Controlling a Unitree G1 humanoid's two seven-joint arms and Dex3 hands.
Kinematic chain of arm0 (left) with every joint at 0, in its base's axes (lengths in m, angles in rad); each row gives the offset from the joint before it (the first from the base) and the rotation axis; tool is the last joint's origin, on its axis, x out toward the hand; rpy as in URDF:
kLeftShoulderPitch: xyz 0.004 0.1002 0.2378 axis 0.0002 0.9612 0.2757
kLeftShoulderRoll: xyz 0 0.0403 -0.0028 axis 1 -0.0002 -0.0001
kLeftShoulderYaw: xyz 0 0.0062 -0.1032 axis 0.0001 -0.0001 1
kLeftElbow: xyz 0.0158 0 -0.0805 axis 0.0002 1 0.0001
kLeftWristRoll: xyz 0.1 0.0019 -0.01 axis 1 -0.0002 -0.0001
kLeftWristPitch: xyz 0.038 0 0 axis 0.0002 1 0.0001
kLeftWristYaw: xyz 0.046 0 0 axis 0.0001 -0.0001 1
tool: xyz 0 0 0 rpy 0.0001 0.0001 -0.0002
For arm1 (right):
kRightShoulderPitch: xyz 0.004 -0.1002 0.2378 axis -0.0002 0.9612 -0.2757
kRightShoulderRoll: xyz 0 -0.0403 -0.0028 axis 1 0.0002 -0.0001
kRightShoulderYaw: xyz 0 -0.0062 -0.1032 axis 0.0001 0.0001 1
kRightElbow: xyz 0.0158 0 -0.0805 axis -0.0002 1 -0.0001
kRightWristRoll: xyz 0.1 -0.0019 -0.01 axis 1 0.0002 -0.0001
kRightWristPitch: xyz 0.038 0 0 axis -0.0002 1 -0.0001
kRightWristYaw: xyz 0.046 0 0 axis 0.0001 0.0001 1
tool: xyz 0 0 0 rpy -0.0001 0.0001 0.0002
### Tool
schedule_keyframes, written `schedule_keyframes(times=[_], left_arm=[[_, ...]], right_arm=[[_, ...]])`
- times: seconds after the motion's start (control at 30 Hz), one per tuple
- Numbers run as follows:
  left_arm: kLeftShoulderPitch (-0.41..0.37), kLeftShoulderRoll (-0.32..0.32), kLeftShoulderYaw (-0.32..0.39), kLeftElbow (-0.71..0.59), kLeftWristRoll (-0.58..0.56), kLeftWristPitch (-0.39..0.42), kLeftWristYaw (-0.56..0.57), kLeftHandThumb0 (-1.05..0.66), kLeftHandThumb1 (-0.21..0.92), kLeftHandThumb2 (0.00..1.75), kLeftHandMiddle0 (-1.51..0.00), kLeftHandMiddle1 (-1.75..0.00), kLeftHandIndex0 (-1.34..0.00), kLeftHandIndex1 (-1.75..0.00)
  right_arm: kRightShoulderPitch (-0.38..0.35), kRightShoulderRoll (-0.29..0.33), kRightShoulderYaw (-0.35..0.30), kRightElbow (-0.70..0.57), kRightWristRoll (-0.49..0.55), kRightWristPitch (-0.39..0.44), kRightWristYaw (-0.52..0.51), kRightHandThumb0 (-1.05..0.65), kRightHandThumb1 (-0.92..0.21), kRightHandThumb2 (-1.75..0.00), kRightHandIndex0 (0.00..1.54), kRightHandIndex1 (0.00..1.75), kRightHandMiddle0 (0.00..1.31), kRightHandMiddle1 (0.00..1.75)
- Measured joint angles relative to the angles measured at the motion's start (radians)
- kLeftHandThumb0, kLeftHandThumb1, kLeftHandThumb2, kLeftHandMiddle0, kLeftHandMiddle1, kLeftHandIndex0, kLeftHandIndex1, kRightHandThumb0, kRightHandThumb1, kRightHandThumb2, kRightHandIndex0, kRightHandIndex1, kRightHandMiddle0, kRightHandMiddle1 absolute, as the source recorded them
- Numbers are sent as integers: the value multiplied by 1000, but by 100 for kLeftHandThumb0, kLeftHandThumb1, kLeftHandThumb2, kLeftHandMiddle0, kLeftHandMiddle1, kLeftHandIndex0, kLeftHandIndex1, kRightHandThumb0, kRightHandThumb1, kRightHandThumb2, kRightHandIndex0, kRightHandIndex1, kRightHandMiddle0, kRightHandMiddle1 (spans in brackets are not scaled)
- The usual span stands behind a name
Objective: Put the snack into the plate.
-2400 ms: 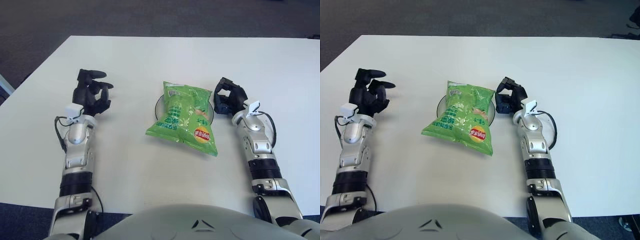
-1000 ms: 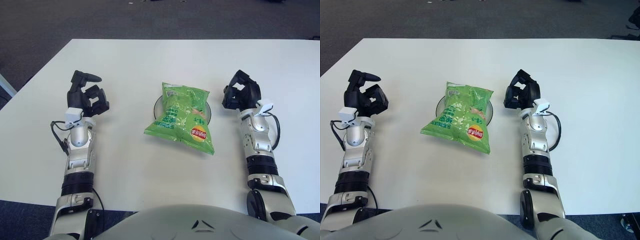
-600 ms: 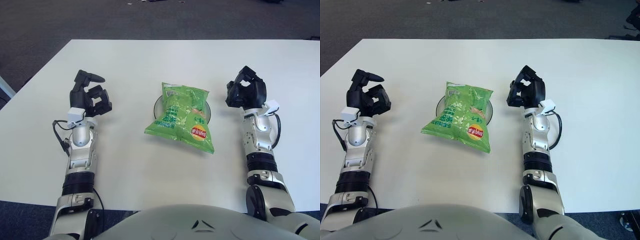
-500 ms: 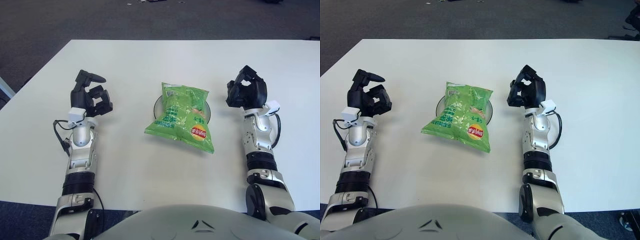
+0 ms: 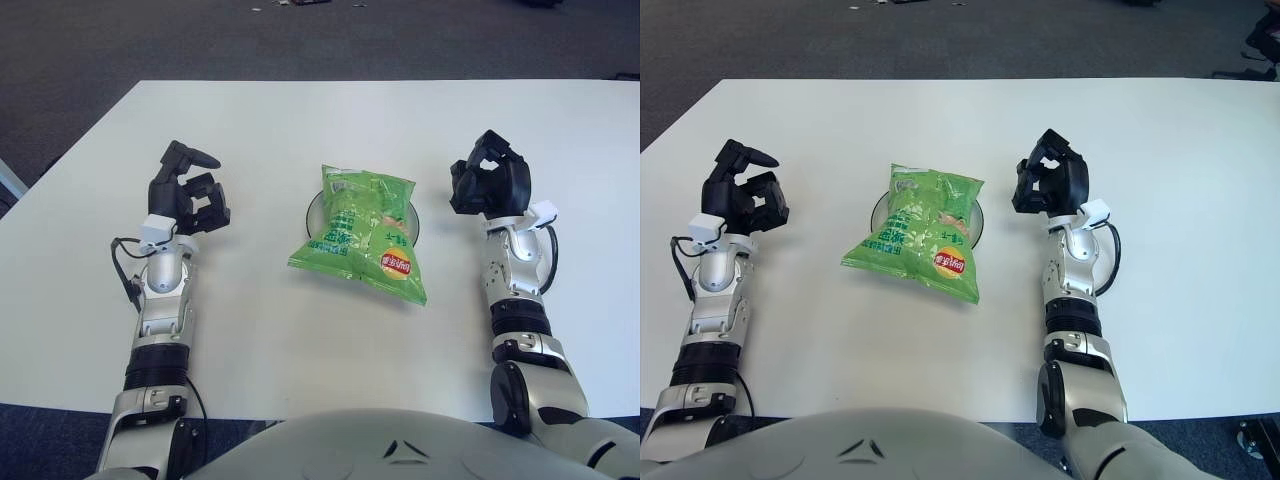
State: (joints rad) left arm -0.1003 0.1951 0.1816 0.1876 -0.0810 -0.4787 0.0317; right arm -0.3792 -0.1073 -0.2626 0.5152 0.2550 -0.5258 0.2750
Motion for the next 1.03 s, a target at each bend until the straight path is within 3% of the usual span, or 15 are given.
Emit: schedule_keyframes(times=[0.37,0.63,1.03], left_arm=[[-2,0,-4,4,-15,-1,-25,-43,47,113,-123,-175,-49,-175],[-2,1,-10,-5,-33,20,-48,-45,43,118,-126,-175,-53,-175],[24,1,-30,-70,-51,161,-60,-44,44,116,-122,-175,-51,-175]], right_arm=[[1,-3,2,-4,-3,22,-14,-58,-11,-158,133,175,79,175],[13,-12,19,-48,-40,167,-97,-57,-12,-156,133,175,78,175],[42,-25,40,-119,-79,335,-172,-55,-16,-151,133,175,75,175]])
